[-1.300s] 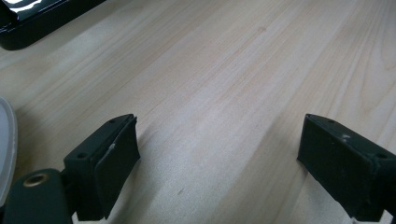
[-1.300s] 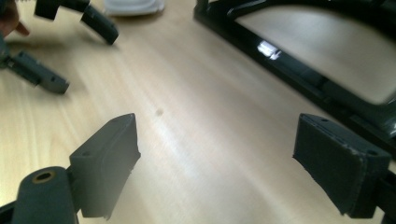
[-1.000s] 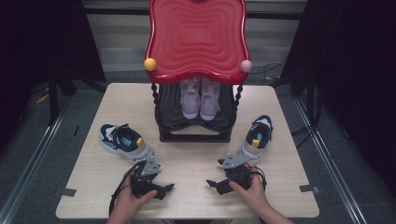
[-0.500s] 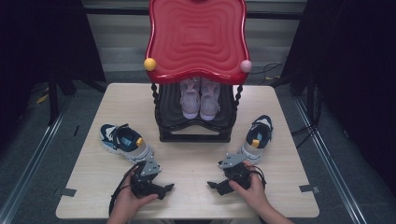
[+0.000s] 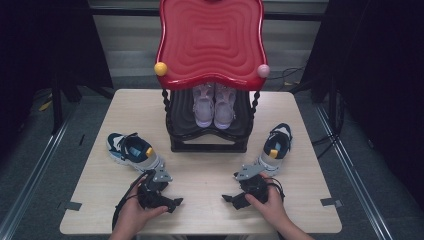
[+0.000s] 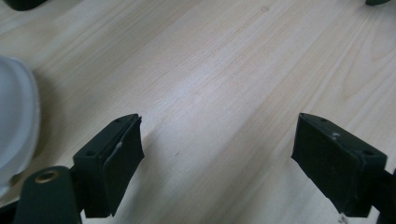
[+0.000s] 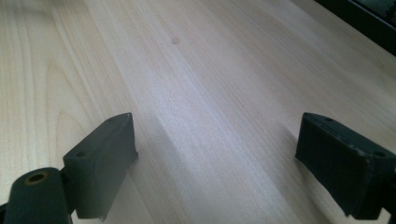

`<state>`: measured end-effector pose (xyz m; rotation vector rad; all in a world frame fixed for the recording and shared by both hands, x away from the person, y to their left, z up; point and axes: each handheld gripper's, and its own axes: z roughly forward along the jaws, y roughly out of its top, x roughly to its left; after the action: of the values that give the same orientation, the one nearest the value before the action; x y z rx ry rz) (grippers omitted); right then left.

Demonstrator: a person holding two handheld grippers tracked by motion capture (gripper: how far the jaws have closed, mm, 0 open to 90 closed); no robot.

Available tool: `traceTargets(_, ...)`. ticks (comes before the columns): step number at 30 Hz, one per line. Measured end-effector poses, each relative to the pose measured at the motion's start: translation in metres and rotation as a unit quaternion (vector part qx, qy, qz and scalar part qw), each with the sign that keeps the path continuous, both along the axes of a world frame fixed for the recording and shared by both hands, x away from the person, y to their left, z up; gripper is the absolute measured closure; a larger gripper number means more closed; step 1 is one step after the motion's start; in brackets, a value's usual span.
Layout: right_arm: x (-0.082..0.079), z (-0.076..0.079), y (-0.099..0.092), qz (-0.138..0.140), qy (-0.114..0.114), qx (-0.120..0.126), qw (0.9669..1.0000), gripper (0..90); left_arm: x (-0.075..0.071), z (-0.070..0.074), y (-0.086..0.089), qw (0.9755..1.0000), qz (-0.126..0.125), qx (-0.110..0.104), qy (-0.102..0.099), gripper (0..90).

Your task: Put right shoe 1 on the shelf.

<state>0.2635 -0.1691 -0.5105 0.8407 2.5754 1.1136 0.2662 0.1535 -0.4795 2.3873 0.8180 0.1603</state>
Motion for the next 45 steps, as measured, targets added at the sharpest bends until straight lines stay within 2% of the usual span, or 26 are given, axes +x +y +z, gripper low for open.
traceTargets(3,0.000,0.000,0.000,-0.001,0.000,0.001,1.0000,11.2,0.001,0.009,0.002,0.9997,-0.001,0.025,0.006,16.2)
traceTargets(5,0.000,0.000,0.000,-0.001,0.000,0.001,1.0000,11.3,0.003,0.016,0.004,0.9992,-0.004,0.031,0.025,17.1)
traceTargets(9,0.000,0.000,0.000,0.000,0.000,0.001,1.0000,11.2,0.007,0.027,0.006,0.9968,-0.005,0.063,0.049,17.1)
traceTargets(10,0.000,0.000,0.000,0.001,0.000,0.003,1.0000,11.2,0.007,0.029,0.006,0.9965,-0.002,0.062,0.057,17.1)
traceTargets(12,0.000,0.000,0.000,0.000,0.000,0.002,1.0000,11.2,0.010,0.034,0.006,0.9948,-0.001,0.071,0.073,17.1)
traceTargets(16,0.000,0.000,0.000,0.000,0.000,0.002,1.0000,11.2,0.014,0.041,0.006,0.9922,-0.001,0.089,0.088,17.4)
traceTargets(19,0.000,0.000,0.000,0.000,0.000,0.002,1.0000,11.2,0.017,0.045,0.005,0.9886,-0.007,0.108,0.105,17.4)
traceTargets(28,0.000,0.000,0.000,0.001,0.000,0.003,1.0000,11.2,0.023,0.054,0.004,0.9849,-0.011,0.130,0.114,17.8)
traceTargets(34,0.000,0.000,0.000,0.001,0.000,0.002,1.0000,11.2,0.028,0.064,0.006,0.9851,-0.009,0.126,0.116,18.4)
traceTargets(38,0.000,0.000,0.000,0.001,0.000,0.003,1.0000,11.2,0.034,0.070,0.008,0.9838,-0.006,0.135,0.118,18.5)
traceTargets(45,0.000,0.000,0.000,0.001,-0.002,0.003,1.0000,11.2,0.048,0.084,0.013,0.9831,0.008,0.146,0.111,18.9)
